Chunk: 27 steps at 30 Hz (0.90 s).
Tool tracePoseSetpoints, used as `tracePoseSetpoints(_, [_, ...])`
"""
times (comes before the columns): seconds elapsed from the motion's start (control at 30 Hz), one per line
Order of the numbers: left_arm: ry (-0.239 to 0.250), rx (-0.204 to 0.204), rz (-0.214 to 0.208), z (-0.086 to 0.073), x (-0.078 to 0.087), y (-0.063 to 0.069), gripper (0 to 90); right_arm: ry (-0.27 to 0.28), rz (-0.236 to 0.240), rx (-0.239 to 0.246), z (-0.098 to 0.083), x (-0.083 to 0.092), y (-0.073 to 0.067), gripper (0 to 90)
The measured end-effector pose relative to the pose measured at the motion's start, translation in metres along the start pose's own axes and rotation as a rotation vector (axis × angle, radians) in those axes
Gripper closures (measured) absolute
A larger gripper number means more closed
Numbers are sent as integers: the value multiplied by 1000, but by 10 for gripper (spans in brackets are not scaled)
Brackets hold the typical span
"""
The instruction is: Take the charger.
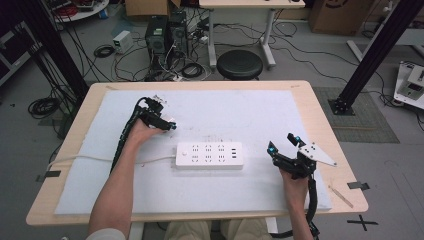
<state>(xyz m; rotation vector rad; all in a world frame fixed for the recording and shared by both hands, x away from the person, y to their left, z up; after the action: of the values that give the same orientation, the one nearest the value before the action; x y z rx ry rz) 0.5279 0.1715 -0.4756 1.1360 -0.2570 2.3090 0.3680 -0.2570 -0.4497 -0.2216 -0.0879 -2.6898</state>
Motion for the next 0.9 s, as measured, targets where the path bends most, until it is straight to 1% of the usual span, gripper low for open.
tracePoseSetpoints(0.07, [-13, -1, -1, -2, -2, -2, 201, -1, 1, 0, 0, 0, 0, 210])
tracePoseSetpoints(0.2, [-15, 1, -3, -3, -4, -2, 231, -1, 1, 1, 0, 0, 0, 210])
tracePoseSetpoints(0.33, [-23, -16, 1, -4, -5, -1, 264, -1, 2, 2, 0, 0, 0, 211])
tracePoseSetpoints(0.4, [-23, -16, 1, -4, -5, -1, 270, -1, 1, 0, 0, 0, 0, 211])
tracePoseSetpoints(0.5, [-19, -17, 1, -3, -5, -1, 307, -2, 0, 1, 0, 0, 0, 211])
tracePoseSetpoints(0.53, [-19, -21, -1, -3, -5, -1, 321, 0, -1, 9, 0, -1, 0, 211])
tracePoseSetpoints(0.57, [-18, -17, -3, -3, -4, -1, 329, -1, -1, 7, 0, 0, 0, 210])
tracePoseSetpoints(0.7, [-11, -25, -8, -3, -3, -1, 406, -3, 0, 2, 0, 0, -1, 211])
tracePoseSetpoints(0.9, [-2, -17, -6, -4, -3, -1, 423, -3, -2, 5, 0, -1, -1, 211])
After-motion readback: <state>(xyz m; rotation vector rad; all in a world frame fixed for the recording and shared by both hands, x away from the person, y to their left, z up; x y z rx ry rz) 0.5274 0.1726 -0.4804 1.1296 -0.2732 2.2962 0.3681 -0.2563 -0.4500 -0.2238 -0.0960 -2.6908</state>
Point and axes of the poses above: each handheld gripper's, and its own axes: x roughly backward along the jaws, z roughly out of its top, y roughly to its right, the point moved 6 cm from there along -x, roughly forward along the jaws, and after that the axes turned 5 degrees about x, right-handed, at the moved point
